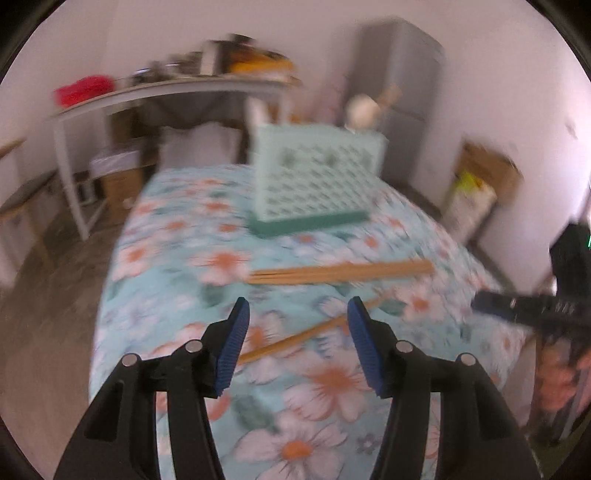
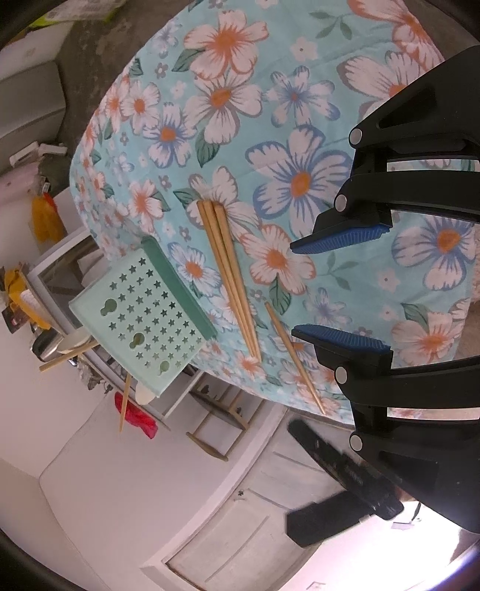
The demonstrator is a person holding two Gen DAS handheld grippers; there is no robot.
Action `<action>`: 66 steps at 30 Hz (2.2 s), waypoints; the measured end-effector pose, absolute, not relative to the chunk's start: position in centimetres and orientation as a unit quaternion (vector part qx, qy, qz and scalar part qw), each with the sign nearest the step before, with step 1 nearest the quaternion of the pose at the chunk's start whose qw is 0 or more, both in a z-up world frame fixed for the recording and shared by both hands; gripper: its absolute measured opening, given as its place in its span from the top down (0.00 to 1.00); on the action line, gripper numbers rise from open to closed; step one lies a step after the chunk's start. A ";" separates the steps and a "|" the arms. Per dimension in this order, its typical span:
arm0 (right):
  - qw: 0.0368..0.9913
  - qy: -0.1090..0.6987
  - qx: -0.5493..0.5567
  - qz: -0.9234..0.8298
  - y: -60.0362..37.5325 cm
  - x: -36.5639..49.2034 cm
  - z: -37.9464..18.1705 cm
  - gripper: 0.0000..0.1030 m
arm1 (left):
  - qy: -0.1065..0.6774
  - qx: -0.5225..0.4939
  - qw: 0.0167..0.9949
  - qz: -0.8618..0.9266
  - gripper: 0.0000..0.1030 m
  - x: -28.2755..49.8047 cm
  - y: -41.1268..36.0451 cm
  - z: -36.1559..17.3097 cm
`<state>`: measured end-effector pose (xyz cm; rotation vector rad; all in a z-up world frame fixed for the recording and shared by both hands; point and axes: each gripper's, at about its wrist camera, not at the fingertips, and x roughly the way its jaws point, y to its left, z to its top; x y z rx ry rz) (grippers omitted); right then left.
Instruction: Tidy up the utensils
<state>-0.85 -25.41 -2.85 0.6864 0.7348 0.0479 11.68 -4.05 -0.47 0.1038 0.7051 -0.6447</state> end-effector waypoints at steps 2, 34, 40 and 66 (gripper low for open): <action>0.875 0.354 0.330 0.023 -25.6 -1.0 -3.0 0.61 | 0.347 0.091 0.872 -0.334 0.49 12.3 -6.3 -1.1; 0.831 0.354 0.429 0.026 -28.1 2.5 -4.5 0.61 | 0.413 0.016 0.857 -0.309 0.94 14.7 -7.4 -1.0; 0.789 0.377 0.484 -0.013 -29.0 6.0 -7.1 0.61 | 0.397 -0.131 0.870 -0.260 0.94 15.4 -3.1 -1.3; 0.739 0.313 0.590 -0.085 -30.0 5.8 -9.1 0.89 | 0.387 -0.273 0.860 -0.190 0.94 15.2 2.8 -5.1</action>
